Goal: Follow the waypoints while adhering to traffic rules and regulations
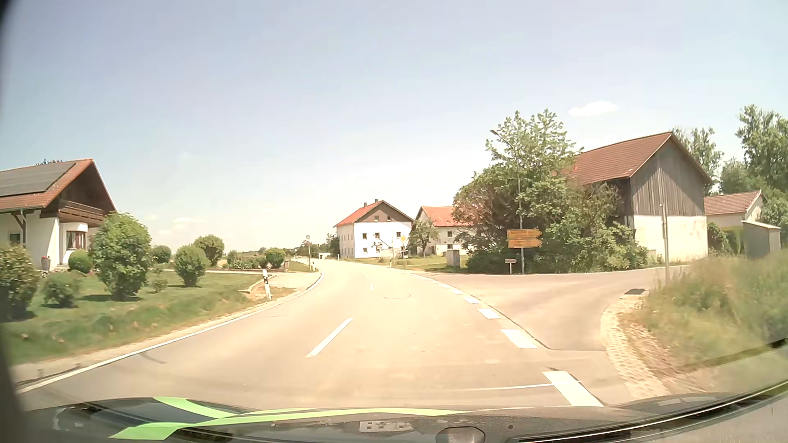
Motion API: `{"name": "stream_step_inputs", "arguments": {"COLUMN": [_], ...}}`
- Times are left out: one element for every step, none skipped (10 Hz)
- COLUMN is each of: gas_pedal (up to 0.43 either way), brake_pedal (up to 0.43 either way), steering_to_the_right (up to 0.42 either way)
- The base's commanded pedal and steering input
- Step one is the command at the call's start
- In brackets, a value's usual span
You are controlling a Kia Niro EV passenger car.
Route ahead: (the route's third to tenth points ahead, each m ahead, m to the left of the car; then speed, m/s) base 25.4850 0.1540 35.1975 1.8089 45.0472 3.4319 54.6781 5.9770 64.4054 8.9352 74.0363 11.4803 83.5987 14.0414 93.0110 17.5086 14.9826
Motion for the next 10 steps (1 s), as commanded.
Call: {"name": "stream_step_inputs", "arguments": {"gas_pedal": [0.189,0.189,0.189,0.189,0.189,0.197,0.197,0.197,0.209,0.209], "brake_pedal": [0.000,0.000,0.000,0.000,0.000,0.000,0.000,0.000,0.000,0.000], "steering_to_the_right": [-0.006,-0.010,-0.014,-0.018,-0.022,-0.029,-0.036,-0.040,-0.040,-0.040]}}
